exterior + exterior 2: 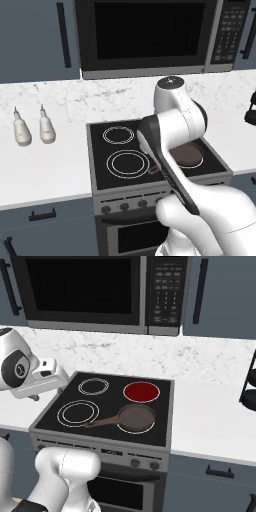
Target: Turn off the rear right burner of the stove.
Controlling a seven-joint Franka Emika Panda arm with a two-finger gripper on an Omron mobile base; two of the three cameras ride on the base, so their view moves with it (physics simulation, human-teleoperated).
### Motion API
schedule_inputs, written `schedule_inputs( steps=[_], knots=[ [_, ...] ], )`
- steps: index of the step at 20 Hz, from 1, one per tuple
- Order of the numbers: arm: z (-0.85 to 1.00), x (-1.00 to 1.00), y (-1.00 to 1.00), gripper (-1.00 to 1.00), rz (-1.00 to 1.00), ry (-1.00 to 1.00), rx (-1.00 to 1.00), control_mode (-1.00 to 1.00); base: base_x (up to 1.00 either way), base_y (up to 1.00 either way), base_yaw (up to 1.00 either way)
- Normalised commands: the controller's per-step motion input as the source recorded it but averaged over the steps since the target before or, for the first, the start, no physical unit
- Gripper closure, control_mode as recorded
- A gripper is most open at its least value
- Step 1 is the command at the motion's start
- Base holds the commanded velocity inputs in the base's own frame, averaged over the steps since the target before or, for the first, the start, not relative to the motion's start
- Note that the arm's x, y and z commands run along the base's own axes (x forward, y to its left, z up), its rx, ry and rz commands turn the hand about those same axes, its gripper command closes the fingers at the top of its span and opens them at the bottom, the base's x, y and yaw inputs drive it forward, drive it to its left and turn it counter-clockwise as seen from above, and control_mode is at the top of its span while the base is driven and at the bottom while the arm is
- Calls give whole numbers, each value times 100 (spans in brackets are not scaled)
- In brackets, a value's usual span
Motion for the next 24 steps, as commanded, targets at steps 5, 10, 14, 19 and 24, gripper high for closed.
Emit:
schedule_inputs(
  steps=[5, 10, 14, 19, 24],
  knots=[
    [0, 0, 0, -100, 0, 0, 0, 100, -9, -41, 0],
    [0, 0, 0, -100, 0, 0, 0, 100, -9, -44, 0],
    [0, 0, 0, -100, 0, 0, 0, 100, -6, -40, 0],
    [0, 0, 0, -100, 0, 0, 0, 100, -7, -42, 0],
    [0, 0, 0, -100, 0, 0, 0, 100, -5, -31, 0]
  ],
)
